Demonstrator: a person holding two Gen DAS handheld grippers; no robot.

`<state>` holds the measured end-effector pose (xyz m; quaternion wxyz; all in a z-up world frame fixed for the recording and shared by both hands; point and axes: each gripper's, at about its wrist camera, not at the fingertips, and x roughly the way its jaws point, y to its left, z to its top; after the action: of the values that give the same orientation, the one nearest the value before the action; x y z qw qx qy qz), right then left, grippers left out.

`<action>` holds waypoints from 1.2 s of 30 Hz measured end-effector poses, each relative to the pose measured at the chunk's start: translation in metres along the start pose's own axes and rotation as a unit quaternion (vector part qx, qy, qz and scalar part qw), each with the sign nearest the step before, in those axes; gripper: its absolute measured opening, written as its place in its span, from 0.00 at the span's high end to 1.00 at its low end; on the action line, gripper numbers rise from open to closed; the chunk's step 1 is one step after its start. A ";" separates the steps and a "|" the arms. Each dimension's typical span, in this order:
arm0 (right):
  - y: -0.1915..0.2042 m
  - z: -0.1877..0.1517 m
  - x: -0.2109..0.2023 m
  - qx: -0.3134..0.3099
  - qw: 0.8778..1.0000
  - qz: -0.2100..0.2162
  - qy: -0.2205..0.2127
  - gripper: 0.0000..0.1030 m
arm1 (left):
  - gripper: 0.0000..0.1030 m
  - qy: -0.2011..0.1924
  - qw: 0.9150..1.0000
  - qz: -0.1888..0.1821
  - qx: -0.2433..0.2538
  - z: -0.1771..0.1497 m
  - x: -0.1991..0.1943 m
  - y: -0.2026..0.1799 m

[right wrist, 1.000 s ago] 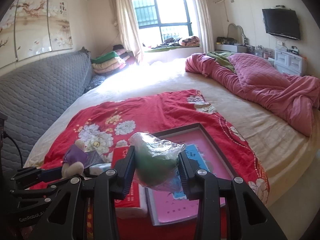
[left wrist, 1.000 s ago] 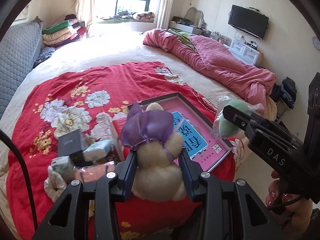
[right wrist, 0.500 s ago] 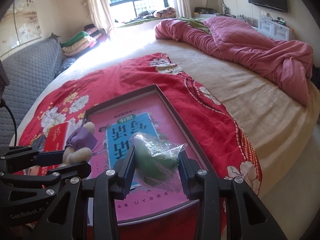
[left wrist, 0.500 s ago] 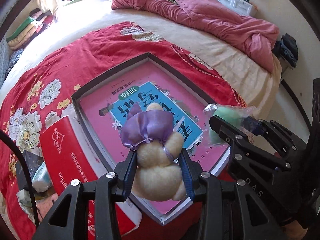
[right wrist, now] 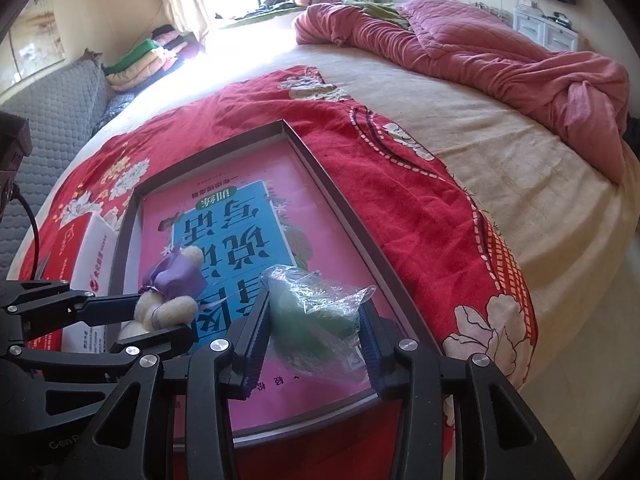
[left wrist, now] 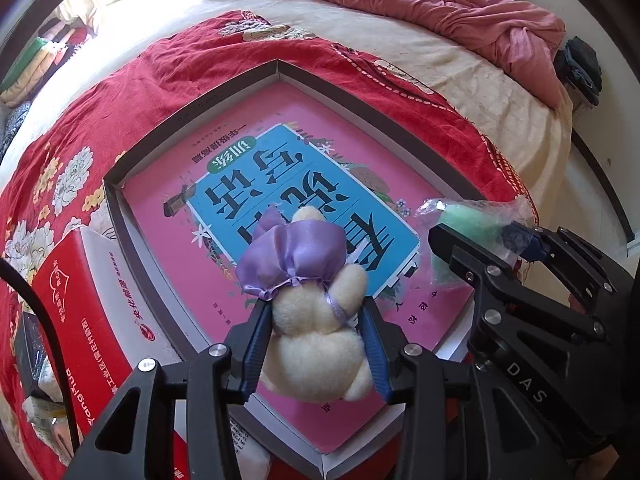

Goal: Organize soft objects
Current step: 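Carry the bunny with the left tool into the tray while the right tool drops the green ball, then withdraw both open tools from the tray back toward the pile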

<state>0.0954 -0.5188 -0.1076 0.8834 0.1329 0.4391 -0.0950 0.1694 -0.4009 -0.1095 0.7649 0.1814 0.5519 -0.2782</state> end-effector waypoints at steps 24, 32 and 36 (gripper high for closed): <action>0.009 0.014 -0.076 0.033 0.996 0.006 -0.087 0.34 | 0.35 -0.112 0.991 -0.025 -0.064 -0.052 -0.100 0.042; 0.074 0.023 -0.114 -0.005 0.992 0.064 -0.112 0.31 | 0.33 -0.142 0.984 0.019 -0.107 -0.097 -0.147 0.094; 0.115 0.022 -0.127 -0.037 0.988 0.099 -0.110 0.31 | 0.33 -0.155 0.978 0.037 -0.136 -0.120 -0.165 0.123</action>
<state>0.0694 -0.4110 0.0243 0.9359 0.1314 0.3268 -0.0046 0.1177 -0.1977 0.0041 0.8684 0.0508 0.4525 -0.1964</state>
